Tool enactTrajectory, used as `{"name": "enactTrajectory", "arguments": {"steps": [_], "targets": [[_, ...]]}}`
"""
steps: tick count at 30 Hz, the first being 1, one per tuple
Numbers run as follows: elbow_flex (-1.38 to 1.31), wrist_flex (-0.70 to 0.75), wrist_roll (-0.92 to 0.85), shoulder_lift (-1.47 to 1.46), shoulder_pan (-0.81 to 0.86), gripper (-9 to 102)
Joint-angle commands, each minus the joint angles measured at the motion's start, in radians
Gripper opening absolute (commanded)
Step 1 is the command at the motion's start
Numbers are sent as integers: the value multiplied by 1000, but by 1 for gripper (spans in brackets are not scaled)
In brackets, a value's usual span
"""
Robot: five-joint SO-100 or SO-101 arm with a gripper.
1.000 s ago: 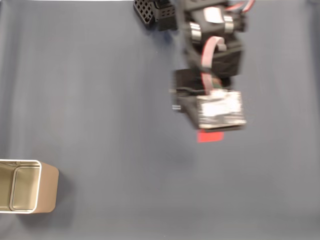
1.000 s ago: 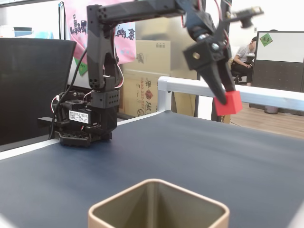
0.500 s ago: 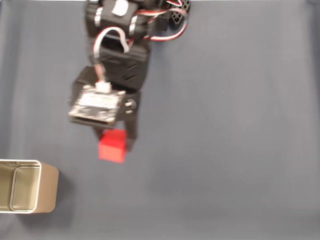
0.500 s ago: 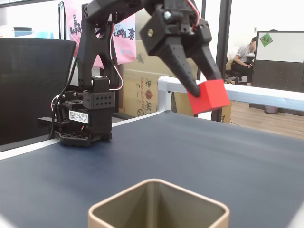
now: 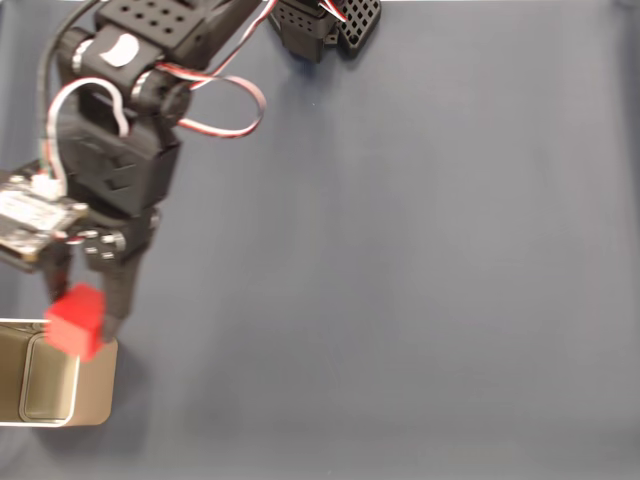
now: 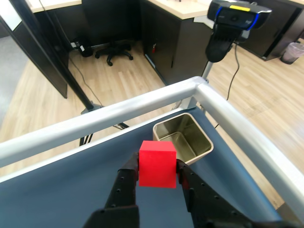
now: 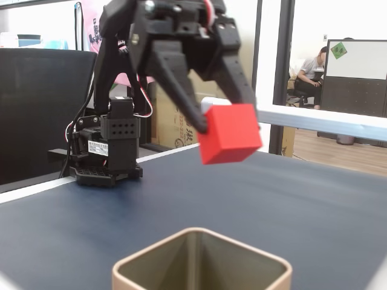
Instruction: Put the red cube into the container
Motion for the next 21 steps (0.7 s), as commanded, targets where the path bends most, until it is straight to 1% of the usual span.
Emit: {"name": "enactTrajectory", "arguments": {"steps": [1,10,21], "targets": [[-115,-60,-2,-25,35,0],[-259,-74,14,-192,84,0],[-377,-98,52,-339,92,0]]}}
